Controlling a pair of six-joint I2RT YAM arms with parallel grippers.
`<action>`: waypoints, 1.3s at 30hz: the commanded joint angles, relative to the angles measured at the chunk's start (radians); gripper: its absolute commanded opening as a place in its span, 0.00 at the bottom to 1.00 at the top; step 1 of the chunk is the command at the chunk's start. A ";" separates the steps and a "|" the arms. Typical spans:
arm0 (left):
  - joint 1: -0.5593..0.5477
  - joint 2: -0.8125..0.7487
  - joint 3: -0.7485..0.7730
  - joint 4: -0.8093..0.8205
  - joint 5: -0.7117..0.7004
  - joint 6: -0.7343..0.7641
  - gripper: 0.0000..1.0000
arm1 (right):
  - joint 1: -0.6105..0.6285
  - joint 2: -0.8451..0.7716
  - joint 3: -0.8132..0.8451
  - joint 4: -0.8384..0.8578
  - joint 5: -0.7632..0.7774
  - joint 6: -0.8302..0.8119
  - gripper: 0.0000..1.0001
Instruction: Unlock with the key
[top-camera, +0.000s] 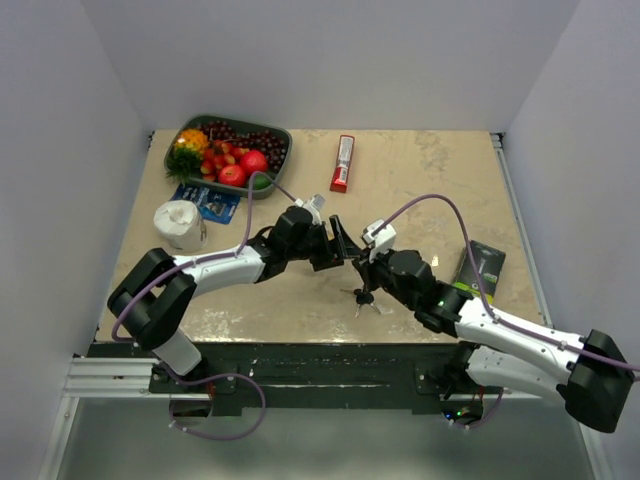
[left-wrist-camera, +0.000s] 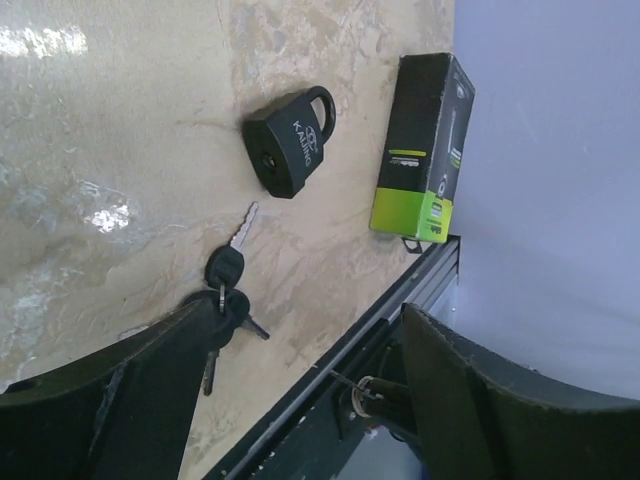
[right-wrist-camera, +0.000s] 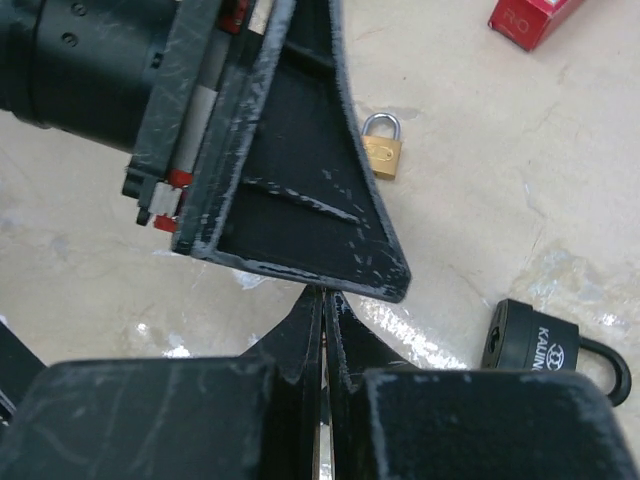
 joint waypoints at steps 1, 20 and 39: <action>0.000 -0.012 -0.002 0.042 0.065 -0.077 0.79 | 0.058 0.034 0.060 0.092 0.122 -0.104 0.00; 0.003 -0.034 -0.007 -0.053 0.154 -0.070 0.40 | 0.295 0.197 0.071 0.214 0.532 -0.276 0.00; 0.027 -0.040 -0.048 -0.021 0.202 -0.097 0.33 | 0.361 0.266 0.057 0.293 0.654 -0.326 0.00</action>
